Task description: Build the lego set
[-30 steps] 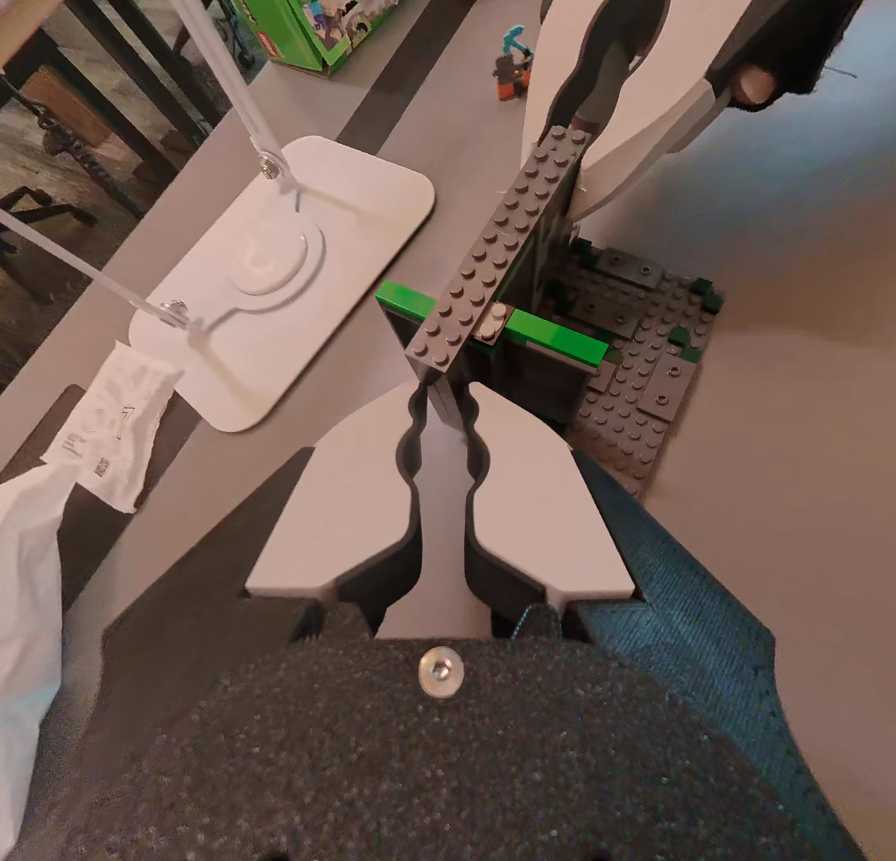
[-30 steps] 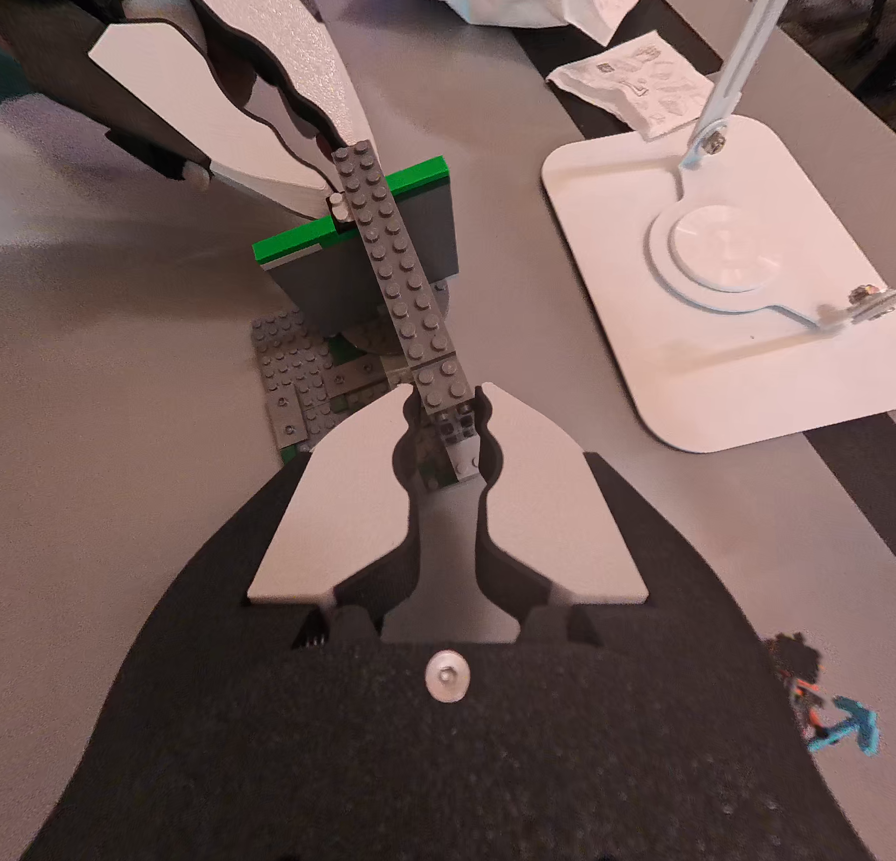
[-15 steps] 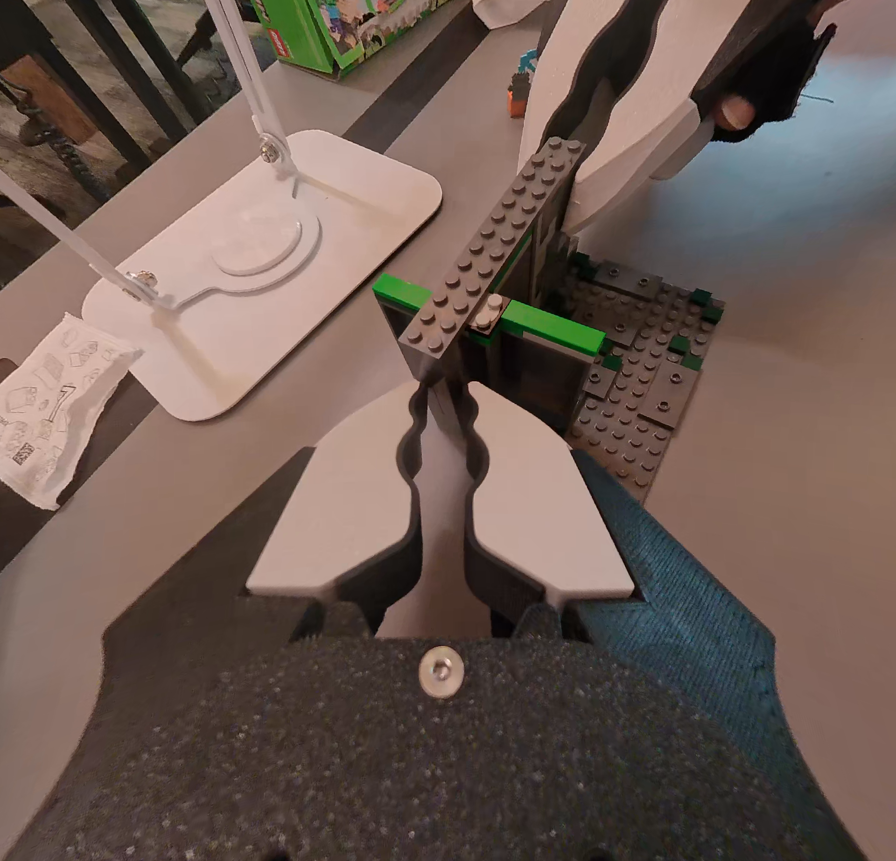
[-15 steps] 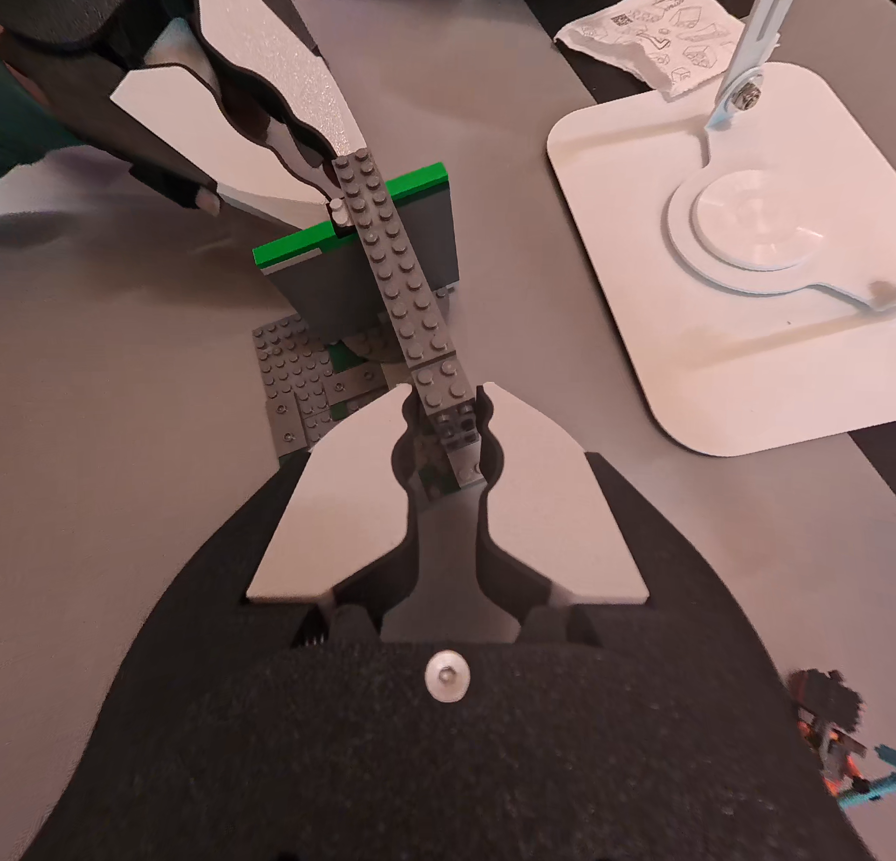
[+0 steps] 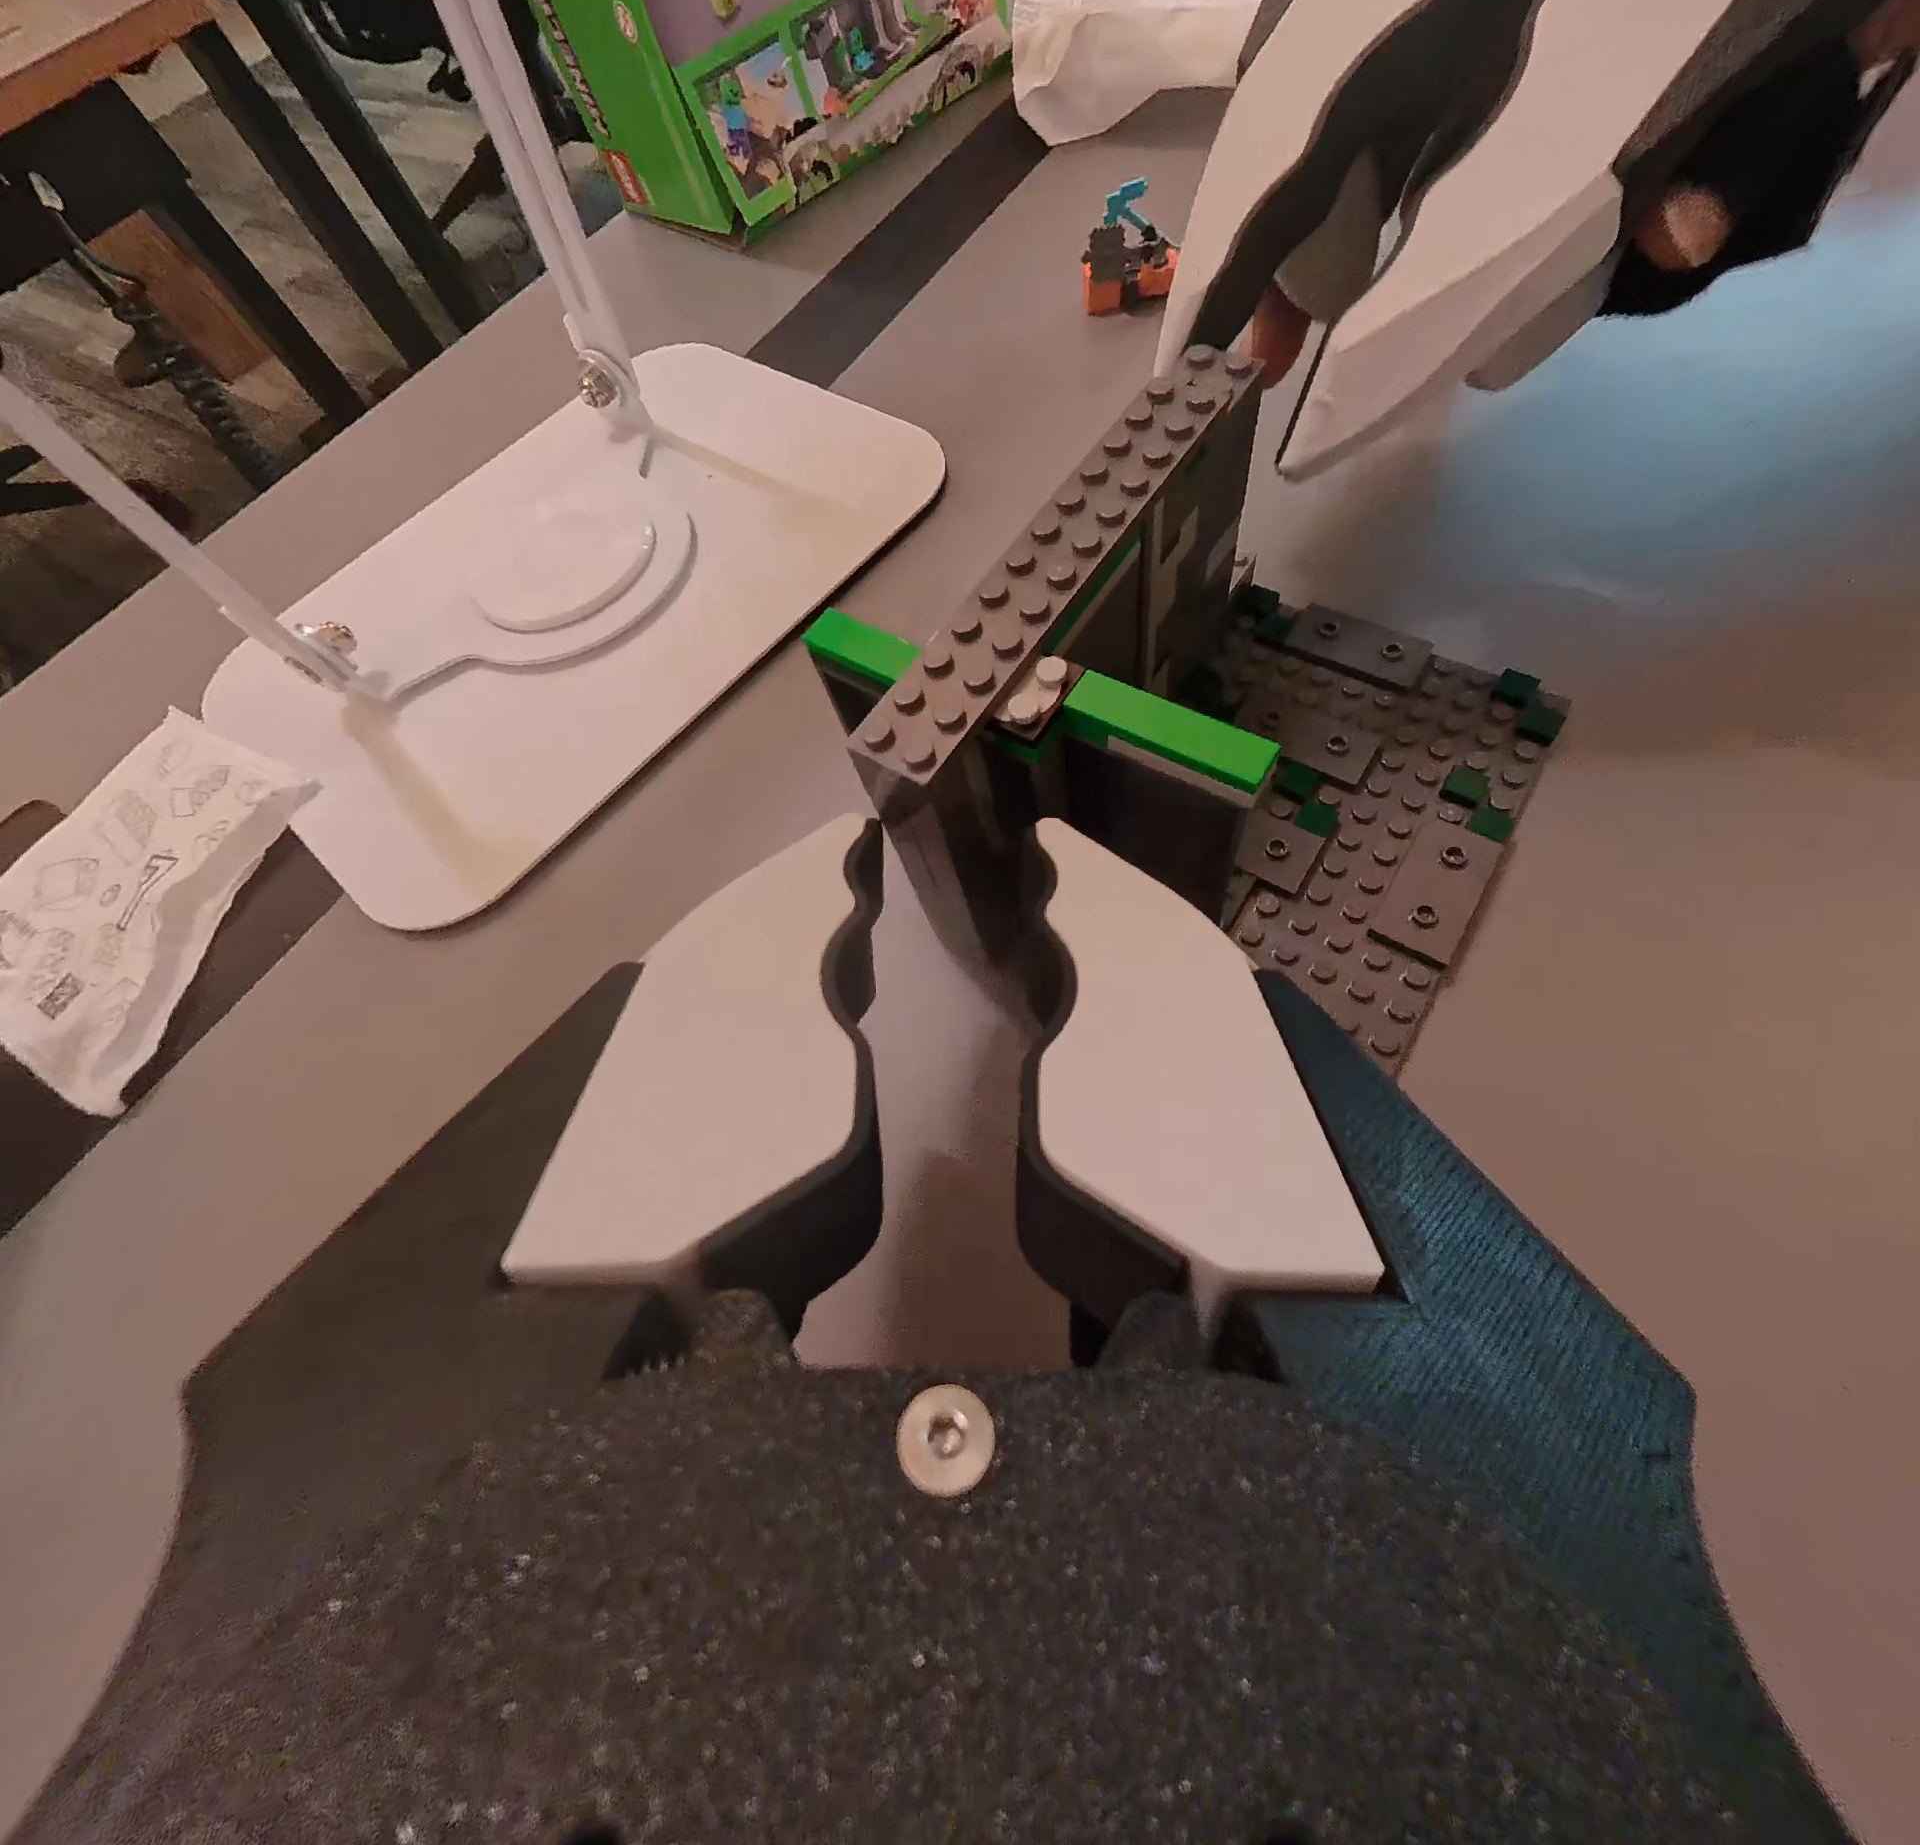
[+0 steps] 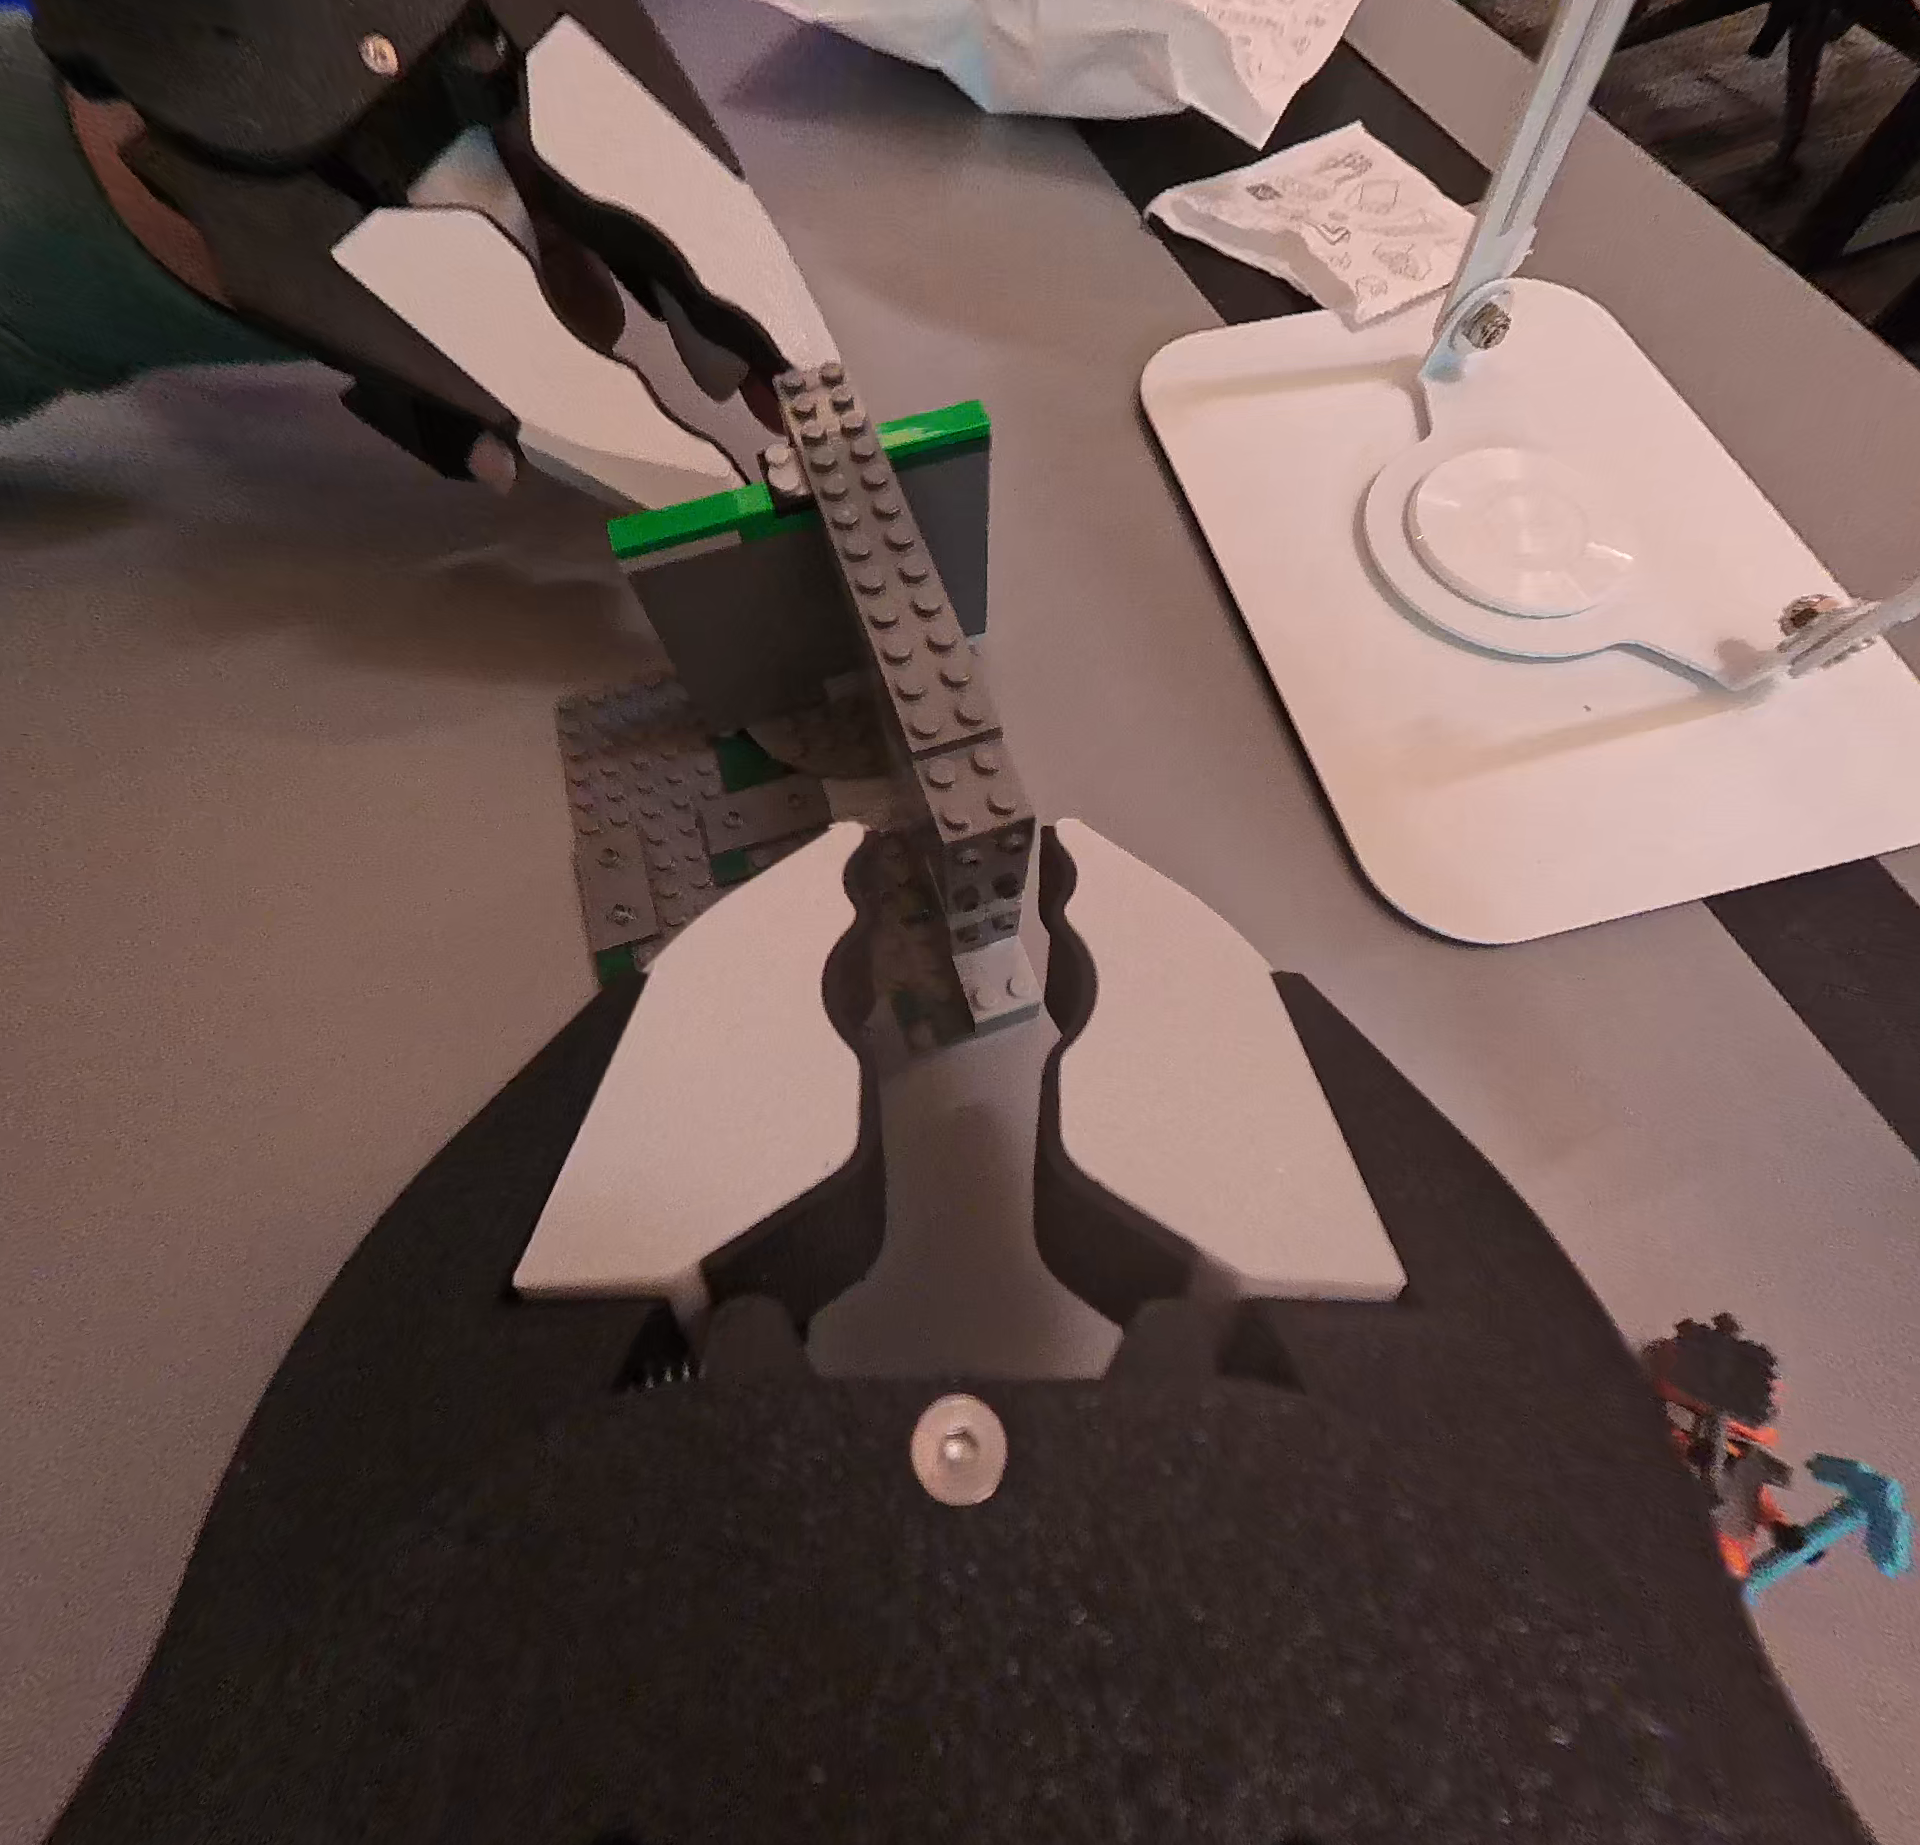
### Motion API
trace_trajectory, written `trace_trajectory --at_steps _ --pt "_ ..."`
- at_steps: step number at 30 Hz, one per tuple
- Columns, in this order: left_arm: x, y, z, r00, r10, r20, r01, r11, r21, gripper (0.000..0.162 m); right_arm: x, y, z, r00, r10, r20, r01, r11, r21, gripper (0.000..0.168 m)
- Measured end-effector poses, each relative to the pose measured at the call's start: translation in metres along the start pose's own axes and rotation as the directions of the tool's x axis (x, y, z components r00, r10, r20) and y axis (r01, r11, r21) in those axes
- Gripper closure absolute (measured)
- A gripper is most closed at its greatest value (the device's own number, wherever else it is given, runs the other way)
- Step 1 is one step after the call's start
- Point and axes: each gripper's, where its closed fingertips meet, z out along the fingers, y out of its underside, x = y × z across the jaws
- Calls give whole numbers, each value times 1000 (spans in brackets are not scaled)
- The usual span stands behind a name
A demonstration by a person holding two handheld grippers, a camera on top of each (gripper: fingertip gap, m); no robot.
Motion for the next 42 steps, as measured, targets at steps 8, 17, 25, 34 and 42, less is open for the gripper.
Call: trace_trajectory --at_steps 8,17,25,34,42 --pt "15 -3 0 999 49 -3 -49 999 0 143 14 5 2 983 -174 62 180 979 -97 145" --pt "43 -11 -4 997 77 -6 -76 996 46 149 33 -1 13 959 -233 159 254 960 -122 139" --pt "39 -16 -11 998 55 -11 -54 996 76 146 27 -14 3 948 -270 167 281 959 -45 134" --pt "29 -48 -55 992 -68 105 41 970 241 162 21 -65 -53 965 -176 -194 213 959 186 139" --pt "31 -55 -90 932 -269 241 181 926 331 162 -8 -56 -89 913 141 -383 1 938 347 168"
